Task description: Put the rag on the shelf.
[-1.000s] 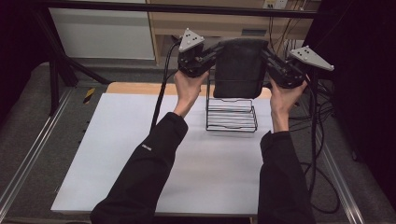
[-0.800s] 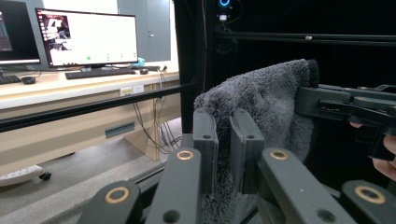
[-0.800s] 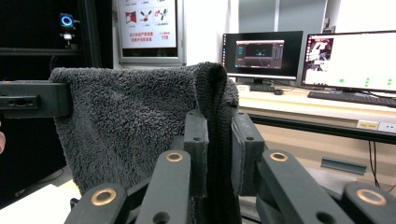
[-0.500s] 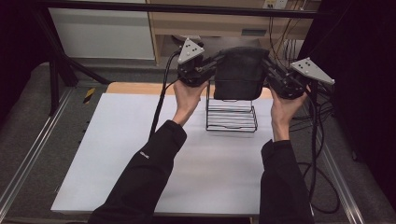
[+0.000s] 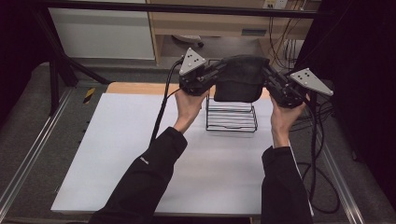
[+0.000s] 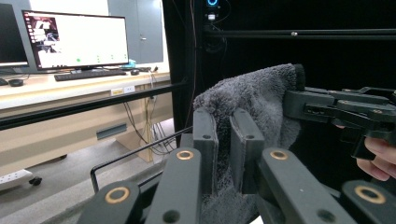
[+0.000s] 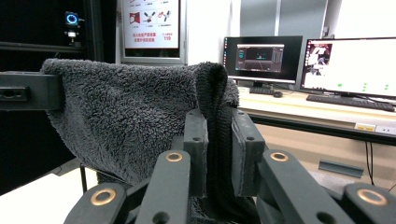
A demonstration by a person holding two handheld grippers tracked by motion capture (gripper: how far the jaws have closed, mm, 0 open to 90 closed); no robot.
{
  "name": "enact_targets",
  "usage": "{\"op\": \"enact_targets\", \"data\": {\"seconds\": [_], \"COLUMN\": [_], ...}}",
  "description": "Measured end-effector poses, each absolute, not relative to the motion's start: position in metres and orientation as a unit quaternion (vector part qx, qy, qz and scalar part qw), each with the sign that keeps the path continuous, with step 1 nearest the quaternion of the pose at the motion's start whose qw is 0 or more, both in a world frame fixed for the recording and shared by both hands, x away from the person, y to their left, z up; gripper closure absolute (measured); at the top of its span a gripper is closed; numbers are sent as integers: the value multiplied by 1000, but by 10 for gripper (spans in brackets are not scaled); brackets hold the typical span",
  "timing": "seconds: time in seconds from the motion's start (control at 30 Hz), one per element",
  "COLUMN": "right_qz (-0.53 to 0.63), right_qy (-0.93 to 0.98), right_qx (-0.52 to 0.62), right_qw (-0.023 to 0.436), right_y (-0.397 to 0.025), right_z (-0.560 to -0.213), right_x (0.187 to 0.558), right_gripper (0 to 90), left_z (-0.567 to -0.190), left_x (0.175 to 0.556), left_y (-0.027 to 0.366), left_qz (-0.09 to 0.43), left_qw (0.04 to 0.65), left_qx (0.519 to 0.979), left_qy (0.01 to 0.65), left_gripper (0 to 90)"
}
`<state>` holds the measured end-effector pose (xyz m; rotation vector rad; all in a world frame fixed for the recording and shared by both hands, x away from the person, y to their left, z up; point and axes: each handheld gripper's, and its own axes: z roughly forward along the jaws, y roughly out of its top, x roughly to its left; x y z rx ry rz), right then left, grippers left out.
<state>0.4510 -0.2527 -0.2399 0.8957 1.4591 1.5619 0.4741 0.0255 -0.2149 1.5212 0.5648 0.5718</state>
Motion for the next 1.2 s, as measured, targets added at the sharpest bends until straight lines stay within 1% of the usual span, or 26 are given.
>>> {"op": "enact_targets", "data": {"seconds": [0.23, 0.37, 0.97, 1.2], "right_qz": [614, 612, 596, 588], "right_qy": [576, 578, 607, 620], "right_qx": [356, 353, 344, 351], "right_qw": [405, 409, 398, 382], "right_y": [-250, -249, -257, -258], "right_z": [-225, -221, -247, -253], "right_x": [456, 457, 447, 440], "right_gripper": [796, 796, 785, 748], "left_z": [-200, -199, -228, -242], "left_x": [480, 478, 466, 460], "left_y": [26, 27, 25, 27], "left_qz": [255, 254, 247, 226], "left_qw": [650, 648, 637, 631], "left_qx": [670, 672, 690, 699], "left_qy": [254, 252, 238, 249], "left_gripper": [818, 818, 815, 806]}}
